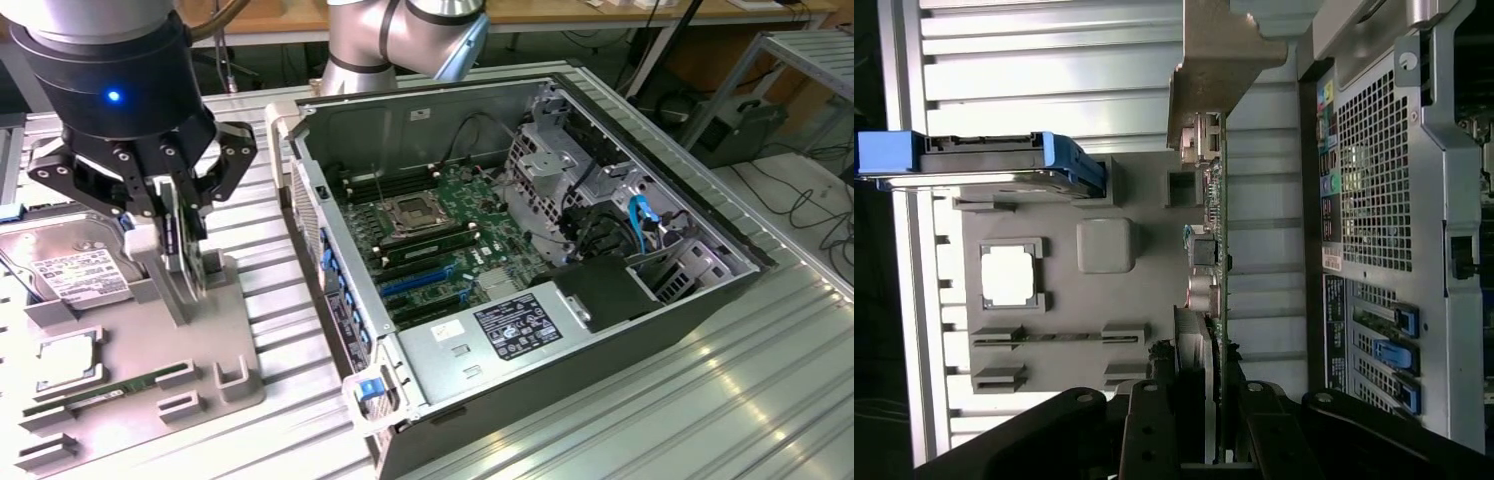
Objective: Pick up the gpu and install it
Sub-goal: 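Pick up the gpu and move the gpu toward the slot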
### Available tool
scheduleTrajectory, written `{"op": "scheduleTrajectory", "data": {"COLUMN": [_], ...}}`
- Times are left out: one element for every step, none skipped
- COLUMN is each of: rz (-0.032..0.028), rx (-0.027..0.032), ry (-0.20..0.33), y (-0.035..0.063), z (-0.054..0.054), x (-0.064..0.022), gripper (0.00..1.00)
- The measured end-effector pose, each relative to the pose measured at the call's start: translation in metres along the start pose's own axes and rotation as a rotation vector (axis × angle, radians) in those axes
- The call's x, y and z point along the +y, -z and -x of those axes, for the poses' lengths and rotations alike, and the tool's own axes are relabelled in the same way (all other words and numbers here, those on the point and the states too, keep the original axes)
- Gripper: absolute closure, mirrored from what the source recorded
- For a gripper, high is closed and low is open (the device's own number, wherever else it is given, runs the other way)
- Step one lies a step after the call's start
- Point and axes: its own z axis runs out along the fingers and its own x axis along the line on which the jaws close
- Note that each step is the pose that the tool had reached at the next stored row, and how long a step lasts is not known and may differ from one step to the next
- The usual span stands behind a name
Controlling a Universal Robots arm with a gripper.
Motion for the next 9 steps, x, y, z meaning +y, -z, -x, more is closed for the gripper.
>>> {"op": "scheduleTrajectory", "data": {"rz": [0.0, 0.0, 0.0, 0.0, 0.0, 0.0, 0.0001, 0.0001, 0.0001], "rx": [0.0, 0.0, 0.0, 0.0, 0.0, 0.0, 0.0, 0.0, 0.0], "ry": [0.0, 0.0, 0.0, 0.0, 0.0, 0.0, 0.0, 0.0, 0.0], "y": [0.0006, 0.0012, 0.0018, 0.0024, 0.003, 0.0035, 0.004, 0.0066, 0.0073], "z": [0.0, 0.0, 0.0, 0.0, 0.0, 0.0, 0.0, 0.0, 0.0], "x": [0.0, 0.0, 0.0001, 0.0001, 0.0001, 0.0001, 0.0001, 0.0002, 0.0002], "gripper": [0.72, 0.72, 0.72, 0.72, 0.72, 0.72, 0.72, 0.72, 0.72]}}
